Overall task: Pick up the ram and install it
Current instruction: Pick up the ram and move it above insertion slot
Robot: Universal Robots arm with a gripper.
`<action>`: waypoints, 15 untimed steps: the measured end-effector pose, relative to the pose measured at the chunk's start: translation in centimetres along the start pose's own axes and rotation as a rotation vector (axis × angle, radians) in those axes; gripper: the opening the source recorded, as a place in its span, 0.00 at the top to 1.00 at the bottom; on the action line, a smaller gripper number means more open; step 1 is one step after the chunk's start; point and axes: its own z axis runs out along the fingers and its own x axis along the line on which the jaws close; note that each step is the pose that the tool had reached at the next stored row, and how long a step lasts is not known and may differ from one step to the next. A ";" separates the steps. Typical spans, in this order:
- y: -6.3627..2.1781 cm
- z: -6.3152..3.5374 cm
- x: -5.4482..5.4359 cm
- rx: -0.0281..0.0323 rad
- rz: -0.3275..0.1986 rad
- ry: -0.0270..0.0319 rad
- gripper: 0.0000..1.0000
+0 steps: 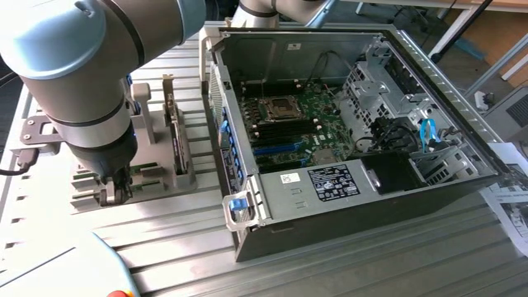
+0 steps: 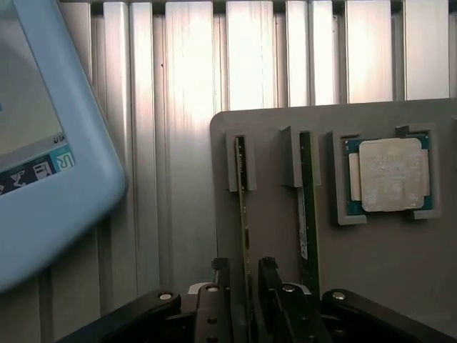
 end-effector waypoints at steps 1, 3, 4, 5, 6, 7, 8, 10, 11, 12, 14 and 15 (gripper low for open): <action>0.00 0.02 -0.1 0.0000 0.000 0.0001 0.70; 0.00 0.05 -0.2 0.0000 -0.001 0.0000 0.70; 0.00 0.05 -0.2 -0.0001 -0.001 -0.0001 0.70; 0.00 0.05 -0.2 -0.0001 -0.001 -0.0001 0.70; 0.00 0.05 -0.2 -0.0001 -0.001 -0.0001 0.70; 0.00 0.05 -0.2 0.0000 -0.001 -0.0002 0.70; 0.00 0.05 -0.2 -0.0001 -0.001 -0.0001 0.70; 0.00 0.05 -0.2 -0.0001 -0.001 -0.0001 0.71; 0.01 0.05 -0.2 -0.0002 -0.001 0.0001 0.78; 0.01 0.05 -0.2 -0.0002 -0.001 -0.0001 0.84; 0.00 0.05 -0.2 -0.0001 -0.001 -0.0001 0.87; 0.00 0.05 -0.2 -0.0001 -0.001 -0.0001 0.87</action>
